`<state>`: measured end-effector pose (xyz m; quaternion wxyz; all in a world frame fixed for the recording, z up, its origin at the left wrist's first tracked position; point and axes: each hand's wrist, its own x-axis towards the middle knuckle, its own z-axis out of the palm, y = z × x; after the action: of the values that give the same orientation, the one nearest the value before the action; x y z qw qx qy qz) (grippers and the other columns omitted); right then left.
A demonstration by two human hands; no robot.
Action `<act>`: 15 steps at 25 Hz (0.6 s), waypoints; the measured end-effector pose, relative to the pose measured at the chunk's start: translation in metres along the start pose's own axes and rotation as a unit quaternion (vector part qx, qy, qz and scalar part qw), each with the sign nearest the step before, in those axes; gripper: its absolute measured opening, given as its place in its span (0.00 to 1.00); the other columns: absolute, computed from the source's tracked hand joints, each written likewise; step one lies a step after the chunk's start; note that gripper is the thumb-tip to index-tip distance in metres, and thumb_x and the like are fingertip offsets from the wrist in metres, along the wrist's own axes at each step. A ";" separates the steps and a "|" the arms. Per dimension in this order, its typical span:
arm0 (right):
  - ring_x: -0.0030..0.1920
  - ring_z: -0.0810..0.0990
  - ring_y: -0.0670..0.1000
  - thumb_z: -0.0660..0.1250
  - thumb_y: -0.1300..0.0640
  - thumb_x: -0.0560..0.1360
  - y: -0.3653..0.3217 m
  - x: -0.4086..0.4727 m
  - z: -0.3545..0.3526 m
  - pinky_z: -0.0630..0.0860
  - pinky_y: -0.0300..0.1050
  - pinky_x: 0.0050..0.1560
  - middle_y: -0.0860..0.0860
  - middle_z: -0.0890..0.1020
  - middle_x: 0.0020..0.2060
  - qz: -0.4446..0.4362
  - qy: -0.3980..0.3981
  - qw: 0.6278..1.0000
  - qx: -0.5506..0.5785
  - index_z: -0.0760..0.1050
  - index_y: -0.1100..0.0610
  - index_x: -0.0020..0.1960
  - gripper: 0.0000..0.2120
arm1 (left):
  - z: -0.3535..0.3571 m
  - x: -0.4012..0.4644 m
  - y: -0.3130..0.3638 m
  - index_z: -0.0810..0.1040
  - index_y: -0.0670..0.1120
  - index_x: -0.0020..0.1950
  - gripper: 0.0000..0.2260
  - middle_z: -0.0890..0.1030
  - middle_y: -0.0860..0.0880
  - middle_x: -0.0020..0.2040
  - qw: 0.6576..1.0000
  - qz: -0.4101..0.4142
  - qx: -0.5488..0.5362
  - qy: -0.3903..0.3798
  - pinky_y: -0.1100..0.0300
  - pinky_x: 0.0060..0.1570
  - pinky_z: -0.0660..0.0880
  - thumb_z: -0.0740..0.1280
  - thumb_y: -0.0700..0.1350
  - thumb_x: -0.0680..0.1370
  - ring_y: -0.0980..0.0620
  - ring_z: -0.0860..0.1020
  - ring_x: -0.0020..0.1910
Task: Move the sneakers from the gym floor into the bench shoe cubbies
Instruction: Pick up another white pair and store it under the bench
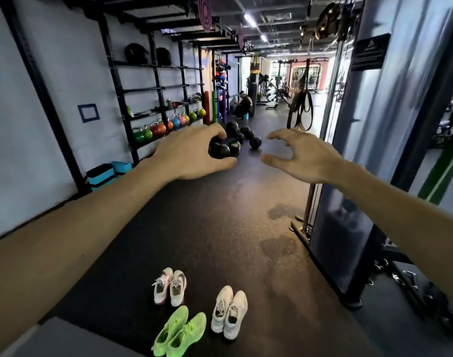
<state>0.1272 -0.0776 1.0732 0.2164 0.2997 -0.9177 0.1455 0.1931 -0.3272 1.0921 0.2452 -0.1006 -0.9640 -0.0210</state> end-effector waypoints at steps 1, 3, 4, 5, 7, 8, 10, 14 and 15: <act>0.60 0.74 0.54 0.55 0.27 0.70 0.010 0.014 0.013 0.71 0.49 0.54 0.49 0.73 0.65 0.001 0.000 1.000 0.002 0.64 0.45 0.67 0.33 | 0.014 0.017 -0.009 0.68 0.59 0.64 0.30 0.75 0.51 0.63 1.000 0.006 -0.005 -0.006 0.52 0.49 0.73 0.60 0.73 0.68 0.48 0.75 0.57; 0.61 0.74 0.53 0.56 0.28 0.70 0.035 0.048 0.045 0.69 0.48 0.51 0.48 0.73 0.65 0.010 -0.004 1.000 0.000 0.64 0.45 0.67 0.31 | 0.047 0.056 -0.030 0.68 0.58 0.65 0.30 0.75 0.52 0.65 1.000 0.013 -0.016 -0.015 0.51 0.51 0.74 0.61 0.73 0.69 0.48 0.74 0.59; 0.61 0.73 0.53 0.56 0.29 0.71 0.049 0.065 0.062 0.70 0.49 0.52 0.48 0.73 0.65 0.014 -0.009 1.000 -0.002 0.64 0.44 0.67 0.31 | 0.066 0.074 -0.040 0.68 0.58 0.65 0.30 0.75 0.52 0.65 0.999 0.012 -0.021 -0.022 0.50 0.52 0.74 0.61 0.73 0.69 0.49 0.74 0.60; 0.62 0.73 0.53 0.56 0.29 0.71 0.063 0.080 0.081 0.71 0.51 0.53 0.47 0.72 0.66 0.018 -0.016 1.000 -0.003 0.63 0.44 0.67 0.30 | 0.086 0.090 -0.050 0.68 0.59 0.65 0.30 0.75 0.53 0.65 0.999 0.010 -0.026 -0.032 0.49 0.53 0.75 0.61 0.73 0.68 0.49 0.74 0.60; 0.62 0.73 0.53 0.56 0.29 0.71 0.091 0.111 0.118 0.72 0.52 0.54 0.47 0.71 0.66 0.023 -0.022 0.999 -0.004 0.63 0.44 0.68 0.30 | 0.126 0.123 -0.070 0.68 0.59 0.65 0.31 0.74 0.53 0.66 0.998 0.007 -0.035 -0.048 0.47 0.54 0.75 0.60 0.73 0.68 0.49 0.74 0.60; 0.61 0.74 0.54 0.57 0.29 0.71 0.105 0.125 0.137 0.73 0.53 0.54 0.48 0.71 0.67 0.023 -0.025 0.999 -0.004 0.63 0.44 0.68 0.31 | 0.146 0.139 -0.079 0.68 0.59 0.66 0.31 0.74 0.53 0.66 0.998 0.004 -0.039 -0.053 0.48 0.54 0.74 0.60 0.74 0.68 0.49 0.74 0.61; 0.60 0.74 0.55 0.57 0.30 0.71 0.128 0.148 0.171 0.74 0.53 0.54 0.49 0.70 0.68 0.018 -0.031 0.999 0.003 0.62 0.45 0.69 0.31 | 0.183 0.162 -0.095 0.67 0.59 0.67 0.31 0.73 0.54 0.67 0.997 -0.001 -0.040 -0.065 0.52 0.51 0.72 0.60 0.74 0.68 0.50 0.73 0.61; 0.59 0.75 0.56 0.59 0.33 0.73 0.171 0.193 0.255 0.66 0.45 0.52 0.50 0.70 0.68 0.029 -0.041 0.998 0.029 0.62 0.47 0.70 0.30 | 0.269 0.207 -0.126 0.64 0.61 0.68 0.32 0.72 0.54 0.67 0.993 -0.018 -0.059 -0.100 0.51 0.51 0.71 0.60 0.73 0.68 0.50 0.73 0.62; 0.60 0.74 0.56 0.60 0.34 0.73 0.179 0.201 0.278 0.64 0.45 0.51 0.51 0.70 0.68 0.035 -0.048 0.998 0.034 0.62 0.47 0.70 0.30 | 0.291 0.216 -0.133 0.64 0.61 0.68 0.31 0.72 0.54 0.67 0.992 -0.020 -0.067 -0.109 0.51 0.52 0.71 0.61 0.73 0.68 0.50 0.73 0.62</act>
<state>-0.2146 -0.1468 0.9059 0.1566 0.2813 -0.9314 0.1701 -0.1561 -0.3916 0.9402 0.1312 -0.0993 -0.9832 -0.0791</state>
